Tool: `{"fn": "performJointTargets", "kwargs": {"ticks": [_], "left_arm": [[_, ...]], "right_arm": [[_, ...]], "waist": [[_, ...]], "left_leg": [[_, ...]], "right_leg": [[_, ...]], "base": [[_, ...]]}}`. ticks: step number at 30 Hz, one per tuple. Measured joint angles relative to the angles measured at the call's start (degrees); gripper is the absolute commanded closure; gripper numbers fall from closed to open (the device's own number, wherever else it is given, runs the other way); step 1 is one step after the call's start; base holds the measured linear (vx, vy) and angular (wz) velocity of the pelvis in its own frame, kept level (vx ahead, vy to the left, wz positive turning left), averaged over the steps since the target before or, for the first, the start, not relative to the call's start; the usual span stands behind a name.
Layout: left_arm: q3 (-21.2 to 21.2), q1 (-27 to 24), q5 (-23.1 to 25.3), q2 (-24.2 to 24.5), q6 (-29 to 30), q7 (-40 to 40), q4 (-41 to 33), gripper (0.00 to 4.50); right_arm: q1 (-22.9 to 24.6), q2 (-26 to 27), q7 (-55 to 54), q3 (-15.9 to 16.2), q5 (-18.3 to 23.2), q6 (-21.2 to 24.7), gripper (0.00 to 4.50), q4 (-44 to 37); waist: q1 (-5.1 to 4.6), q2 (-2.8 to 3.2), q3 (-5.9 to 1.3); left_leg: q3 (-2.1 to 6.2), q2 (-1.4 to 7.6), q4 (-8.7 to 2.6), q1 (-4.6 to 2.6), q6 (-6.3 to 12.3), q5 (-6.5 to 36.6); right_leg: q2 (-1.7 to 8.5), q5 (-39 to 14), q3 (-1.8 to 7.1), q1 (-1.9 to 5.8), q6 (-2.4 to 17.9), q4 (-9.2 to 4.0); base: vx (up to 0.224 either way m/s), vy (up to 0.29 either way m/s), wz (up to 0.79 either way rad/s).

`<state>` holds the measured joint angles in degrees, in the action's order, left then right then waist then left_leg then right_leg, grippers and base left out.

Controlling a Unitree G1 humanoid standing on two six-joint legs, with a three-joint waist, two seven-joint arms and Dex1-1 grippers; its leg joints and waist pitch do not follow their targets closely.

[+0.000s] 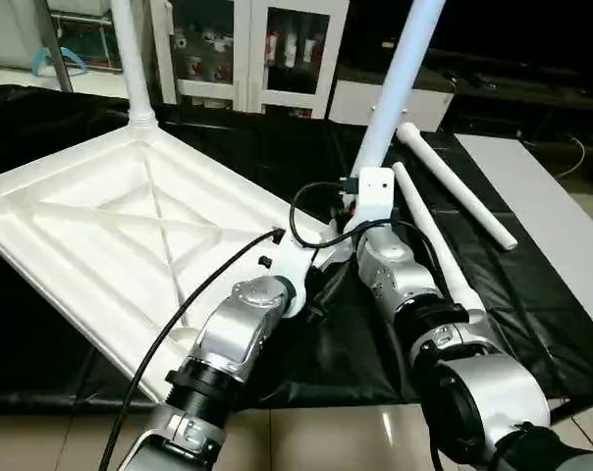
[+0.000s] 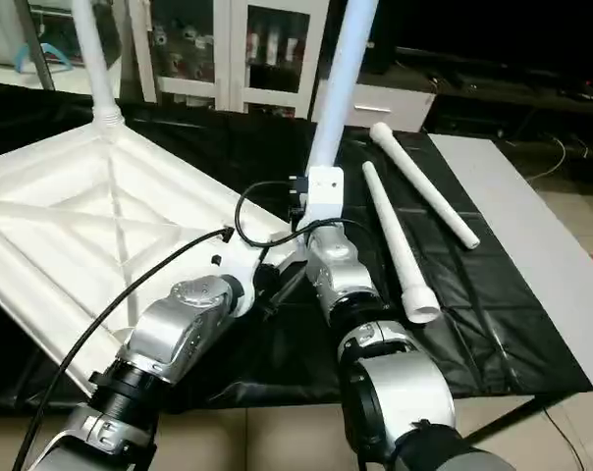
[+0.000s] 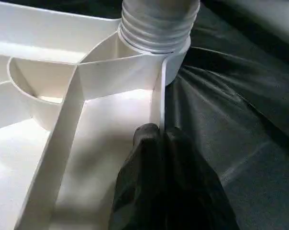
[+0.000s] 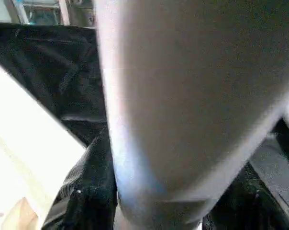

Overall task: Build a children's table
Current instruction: Insert table leg to table base

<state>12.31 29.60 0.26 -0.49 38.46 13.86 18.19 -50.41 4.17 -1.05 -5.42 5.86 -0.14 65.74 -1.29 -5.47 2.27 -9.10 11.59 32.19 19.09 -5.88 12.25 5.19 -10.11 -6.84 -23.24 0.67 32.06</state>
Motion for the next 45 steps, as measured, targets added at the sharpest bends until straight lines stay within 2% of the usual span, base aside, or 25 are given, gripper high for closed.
{"fn": "performJointTargets", "kwargs": {"ticks": [1,3,8,11,13,16,18,20,22,26,28,29,32,34,39,45], "left_arm": [[0.0,0.0,-0.1,0.3,0.0,0.3,-0.5,4.50],[0.0,0.2,-0.1,0.5,-0.1,0.4,-0.9,4.50],[0.0,0.4,-0.1,1.1,-0.2,0.7,-1.4,4.50],[0.0,0.9,-0.1,1.8,-0.5,0.8,-1.5,4.50],[0.0,1.1,-0.1,2.2,-0.7,1.1,-1.7,4.50],[0.0,1.6,-0.1,3.1,-1.1,2.4,-1.8,4.50],[0.1,1.7,-0.2,3.9,-1.3,3.8,-2.1,4.50],[0.5,1.7,-0.3,5.2,-2.4,5.3,-2.1,4.50],[2.3,1.6,-0.7,8.4,-4.1,10.0,-2.4,4.50],[3.3,0.8,-1.7,13.7,-6.2,17.3,-3.9,4.50],[3.6,0.3,-2.2,17.6,-8.5,22.8,-4.2,4.50],[3.6,0.1,-2.6,19.0,-9.2,24.8,-4.4,4.50],[3.5,-0.1,-2.8,21.5,-10.2,28.3,-4.4,4.50],[4.2,-0.7,-3.3,24.5,-12.2,32.4,-5.3,4.50],[4.5,-3.7,-5.9,31.6,-15.7,43.9,-8.5,4.50],[7.3,-5.9,-7.8,34.8,-15.8,51.9,-13.2,4.50]], "right_arm": [[0.5,0.1,0.4,0.2,0.0,-0.8,1.75,-0.7],[0.0,-0.1,1.0,0.3,0.0,-0.6,1.48,-0.8],[1.0,-0.5,3.3,0.5,-0.9,0.0,1.11,-1.6],[2.3,-0.7,4.9,1.1,-1.2,1.7,0.87,-1.8],[3.2,-0.9,6.1,1.5,-1.2,2.1,0.58,-4.0],[5.3,-1.7,9.3,2.7,-1.3,3.4,0.45,-8.2],[6.7,-2.2,11.4,3.5,-1.3,4.3,0.16,-11.2],[8.7,-2.7,13.2,4.1,-1.2,5.3,0.07,-14.4],[12.7,-4.8,16.2,5.4,-0.9,8.5,0.02,-21.6],[17.6,-9.0,21.1,6.3,0.3,13.9,0.02,-30.3],[21.1,-12.8,26.7,7.8,1.5,17.1,0.02,-37.2],[22.1,-14.7,29.1,8.2,1.9,18.1,0.02,-39.4],[23.1,-17.8,33.5,8.2,3.2,20.2,0.02,-43.4],[25.0,-21.5,40.1,10.2,5.4,22.2,0.02,-49.0],[29.8,-32.0,54.0,13.0,7.5,24.8,0.02,-55.4],[30.1,-34.6,60.2,14.0,8.2,25.3,0.02,-57.7]], "waist": [[0.02,-0.05,0.17],[-0.09,0.25,0.46],[0.01,0.29,0.61],[0.03,0.26,0.62],[0.11,0.36,0.68],[0.34,0.37,0.69],[0.43,0.34,0.70],[0.62,0.20,0.79],[1.28,0.32,0.88],[2.18,0.55,1.03],[2.60,0.76,1.17],[2.90,0.81,1.21],[3.01,0.88,1.25],[3.22,0.98,1.32],[4.13,1.01,1.35],[5.08,1.01,1.36]], "left_leg": [[0.00,0.04,0.12,0.03,-0.01,0.0],[-0.14,0.02,0.07,0.04,-0.01,0.0],[-0.36,0.07,0.03,0.10,-0.02,0.0],[-0.57,0.08,0.10,0.37,-0.05,0.0],[-0.67,0.09,0.12,0.47,-0.11,-0.1],[-0.74,0.25,0.08,0.78,-0.08,-0.1],[-0.95,0.24,0.24,0.97,0.18,-0.3],[-1.05,0.26,0.27,0.95,0.20,-0.3],[-1.08,0.29,0.25,0.90,0.19,-0.3],[-1.16,0.29,0.30,0.83,0.06,-0.2],[-1.21,0.27,0.36,0.87,0.01,-0.2],[-1.25,0.27,0.38,0.85,0.04,-0.2],[-1.34,0.29,0.41,0.79,0.13,-0.3],[-1.35,0.32,0.41,0.78,0.17,-0.3],[-1.44,0.32,0.49,0.85,0.22,-0.3],[-1.51,0.31,0.83,0.82,0.21,-0.3]], "right_leg": [[0.00,0.0,-0.02,-0.01,0.0,0.02],[0.01,0.0,0.06,-0.10,0.0,0.00],[0.01,0.4,0.13,-0.29,0.2,0.04],[0.01,1.3,0.33,-0.69,0.3,0.09],[0.00,1.9,0.47,-0.89,0.2,0.17],[-0.15,2.0,0.47,-1.27,0.5,0.30],[-0.14,1.8,0.73,-1.79,0.6,0.79],[-0.14,1.7,0.84,-1.93,0.7,0.98],[-0.20,1.7,0.87,-1.95,0.6,1.00],[-0.20,1.7,0.97,-1.93,0.7,1.07],[-0.20,1.7,1.06,-1.92,0.7,1.05],[-0.20,1.7,1.09,-1.92,0.7,1.06],[-0.21,1.7,1.13,-1.94,0.7,1.15],[-0.25,1.7,1.13,-1.93,0.7,1.15],[-0.23,1.7,1.13,-1.92,0.7,1.14],[-0.12,1.7,1.15,-1.90,0.7,1.50]], "base": [[0.000,0.000,0.00],[0.000,0.000,0.00],[0.000,0.000,0.00],[0.000,0.000,0.00],[0.000,0.000,0.00],[0.000,0.000,0.00],[0.000,0.000,0.00],[0.000,0.000,0.00],[0.000,0.000,0.00],[0.000,0.000,0.00],[0.000,0.000,0.00],[0.000,0.000,0.00],[0.000,0.000,0.00],[0.000,0.000,0.00],[0.000,0.000,0.00],[0.000,0.000,0.00]]}}
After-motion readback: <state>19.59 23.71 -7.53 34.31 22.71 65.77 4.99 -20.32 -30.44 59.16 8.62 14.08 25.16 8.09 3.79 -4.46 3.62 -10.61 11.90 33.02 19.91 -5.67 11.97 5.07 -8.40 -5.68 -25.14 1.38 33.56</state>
